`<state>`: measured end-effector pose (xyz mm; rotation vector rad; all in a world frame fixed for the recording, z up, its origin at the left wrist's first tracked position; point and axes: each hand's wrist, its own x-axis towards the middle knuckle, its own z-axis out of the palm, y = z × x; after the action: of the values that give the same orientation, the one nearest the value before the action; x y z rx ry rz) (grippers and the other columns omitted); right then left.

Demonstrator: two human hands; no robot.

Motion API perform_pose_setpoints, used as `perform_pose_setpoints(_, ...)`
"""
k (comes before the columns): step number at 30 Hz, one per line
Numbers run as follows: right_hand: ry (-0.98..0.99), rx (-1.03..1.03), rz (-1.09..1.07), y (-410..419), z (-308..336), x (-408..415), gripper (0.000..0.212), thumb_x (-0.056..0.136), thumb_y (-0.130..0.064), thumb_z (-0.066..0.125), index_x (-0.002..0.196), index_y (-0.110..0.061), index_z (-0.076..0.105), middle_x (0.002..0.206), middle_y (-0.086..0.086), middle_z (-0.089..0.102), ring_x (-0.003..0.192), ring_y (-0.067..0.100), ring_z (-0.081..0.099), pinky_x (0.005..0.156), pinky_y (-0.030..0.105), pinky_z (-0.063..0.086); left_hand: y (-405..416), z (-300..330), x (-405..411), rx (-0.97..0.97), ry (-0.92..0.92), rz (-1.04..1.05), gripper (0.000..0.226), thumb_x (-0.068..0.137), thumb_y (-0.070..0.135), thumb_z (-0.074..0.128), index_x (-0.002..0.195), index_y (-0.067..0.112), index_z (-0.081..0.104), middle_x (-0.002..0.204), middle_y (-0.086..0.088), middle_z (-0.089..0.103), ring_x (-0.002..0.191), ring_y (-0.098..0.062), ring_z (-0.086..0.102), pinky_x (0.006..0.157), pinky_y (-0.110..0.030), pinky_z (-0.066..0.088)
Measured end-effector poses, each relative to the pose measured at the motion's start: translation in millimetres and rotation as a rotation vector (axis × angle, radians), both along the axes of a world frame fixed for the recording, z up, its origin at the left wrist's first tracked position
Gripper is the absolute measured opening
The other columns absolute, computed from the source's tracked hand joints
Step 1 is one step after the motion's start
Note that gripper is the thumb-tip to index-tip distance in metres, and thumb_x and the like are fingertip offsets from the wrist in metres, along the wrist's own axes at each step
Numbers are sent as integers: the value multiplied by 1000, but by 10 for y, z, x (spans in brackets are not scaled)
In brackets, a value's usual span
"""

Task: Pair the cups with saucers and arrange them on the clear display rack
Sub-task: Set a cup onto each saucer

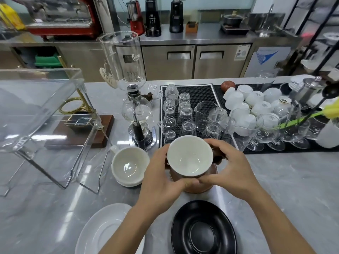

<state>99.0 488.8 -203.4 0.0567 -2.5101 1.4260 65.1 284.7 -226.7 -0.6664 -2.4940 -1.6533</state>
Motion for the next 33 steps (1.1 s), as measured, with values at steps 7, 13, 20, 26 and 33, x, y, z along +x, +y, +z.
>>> perform_pose_setpoints(7, -73, -36, -43, 121, -234, -93, 91, 37, -40, 90, 124, -35, 63, 112, -15, 68, 94, 3, 61, 81, 18, 45, 155, -141, -167, -16, -85, -46, 80, 51, 50, 87, 119, 66, 46, 122, 34, 59, 120, 0, 55, 98, -20, 45)
perform_pose_setpoints(13, -137, -27, -33, 172, -446, -167, 89, 47, -23, 96, 126, -39, 56, 118, -18, 63, 106, -11, 54, 94, 14, 41, 203, -312, -268, -27, -170, -80, 77, 59, 34, 89, 127, 47, 55, 123, 23, 63, 121, -5, 58, 101, -44, 51)
perform_pose_setpoints(20, -167, -40, -17, 262, -671, -188, 83, 64, -12, 88, 131, -45, 52, 119, -37, 53, 110, -17, 52, 94, 0, 37, 242, -439, -336, -46, -200, -86, 77, 63, 23, 89, 129, 46, 54, 124, 25, 65, 120, 0, 58, 96, -23, 47)
perform_pose_setpoints(26, -211, -33, 12, 275, -745, -171, 79, 64, -27, 81, 133, -50, 48, 129, -29, 54, 118, -9, 52, 97, 1, 36, 280, -499, -317, -47, -234, -84, 81, 60, 23, 89, 124, 54, 51, 122, 31, 64, 119, 4, 58, 94, -12, 44)
perform_pose_setpoints(33, -211, -42, 18, 327, -779, -166, 83, 65, -13, 86, 129, -53, 52, 120, -23, 62, 112, 0, 59, 88, 3, 41, 298, -500, -300, -45, -245, -99, 80, 61, 28, 92, 130, 42, 55, 124, 23, 66, 119, 3, 59, 95, -13, 45)
